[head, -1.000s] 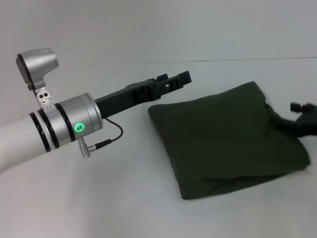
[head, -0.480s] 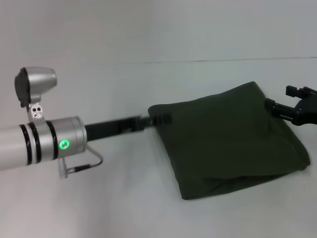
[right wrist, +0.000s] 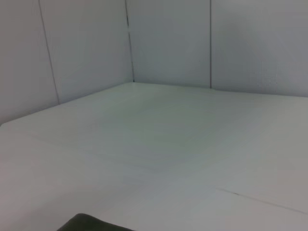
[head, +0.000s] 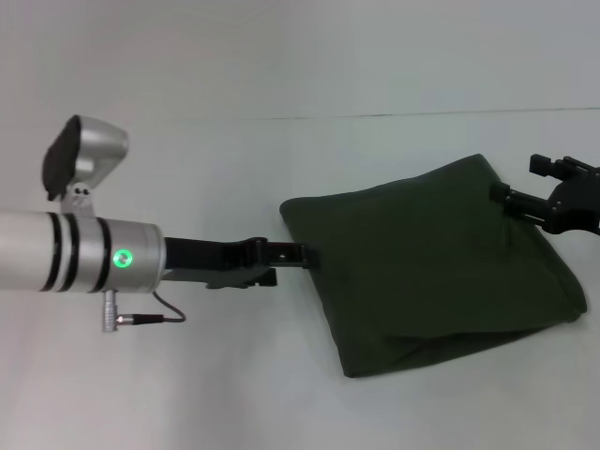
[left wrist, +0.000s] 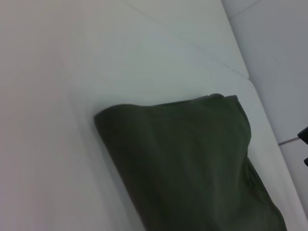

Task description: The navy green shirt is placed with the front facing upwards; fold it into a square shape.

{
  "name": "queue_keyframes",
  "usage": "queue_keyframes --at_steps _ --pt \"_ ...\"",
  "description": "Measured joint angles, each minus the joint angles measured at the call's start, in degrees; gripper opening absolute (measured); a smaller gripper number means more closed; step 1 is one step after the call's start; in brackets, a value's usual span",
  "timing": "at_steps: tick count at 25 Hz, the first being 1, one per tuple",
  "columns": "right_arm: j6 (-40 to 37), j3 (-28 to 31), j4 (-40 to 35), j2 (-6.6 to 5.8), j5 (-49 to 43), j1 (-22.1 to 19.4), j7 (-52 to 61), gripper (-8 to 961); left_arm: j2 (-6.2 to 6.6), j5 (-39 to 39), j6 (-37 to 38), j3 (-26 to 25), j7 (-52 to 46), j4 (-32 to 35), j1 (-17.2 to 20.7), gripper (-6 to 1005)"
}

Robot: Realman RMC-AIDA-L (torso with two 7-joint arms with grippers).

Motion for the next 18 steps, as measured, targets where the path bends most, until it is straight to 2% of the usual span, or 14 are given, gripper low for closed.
queue_keyframes --at_steps 5,18 --pt "-0.28 0.18 0.40 -0.03 0.08 0.15 -1.04 811 0.02 0.13 -1.54 -0.03 -0.97 -3.92 -2.42 800" --pt "-0.71 -0.03 0.51 -0.08 0.16 0.26 -1.19 808 -0.58 0.30 -7.47 0.01 -2.58 -7.53 -2.94 792"
